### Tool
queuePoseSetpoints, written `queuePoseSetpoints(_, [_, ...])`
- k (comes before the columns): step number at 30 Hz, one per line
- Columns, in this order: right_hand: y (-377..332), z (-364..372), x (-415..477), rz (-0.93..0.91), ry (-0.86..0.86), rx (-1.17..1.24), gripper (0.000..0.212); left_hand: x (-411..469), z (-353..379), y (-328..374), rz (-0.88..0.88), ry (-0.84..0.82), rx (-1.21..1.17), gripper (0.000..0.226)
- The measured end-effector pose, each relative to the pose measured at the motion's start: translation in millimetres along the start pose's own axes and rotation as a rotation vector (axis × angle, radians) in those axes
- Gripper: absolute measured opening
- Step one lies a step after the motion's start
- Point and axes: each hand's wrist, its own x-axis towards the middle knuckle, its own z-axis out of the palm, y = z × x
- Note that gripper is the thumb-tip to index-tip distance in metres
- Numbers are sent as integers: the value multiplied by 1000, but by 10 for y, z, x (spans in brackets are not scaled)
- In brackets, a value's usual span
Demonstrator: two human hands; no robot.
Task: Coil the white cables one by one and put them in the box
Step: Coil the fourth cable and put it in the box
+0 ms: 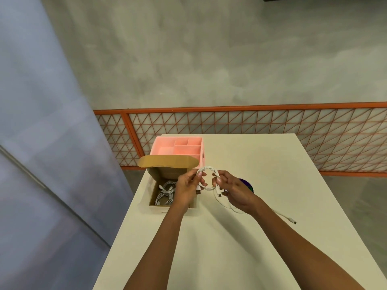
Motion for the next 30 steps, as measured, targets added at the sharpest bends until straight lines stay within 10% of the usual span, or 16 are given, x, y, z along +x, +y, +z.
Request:
queuePoseSetpoints(5, [61,168,-26,26,-141,126,14,-49,-142,-131,-103,-75,16,20])
queuePoseSetpoints(30, [799,1024,686,232,578,-128,9,143,-1011,-785,-364,196,149,17])
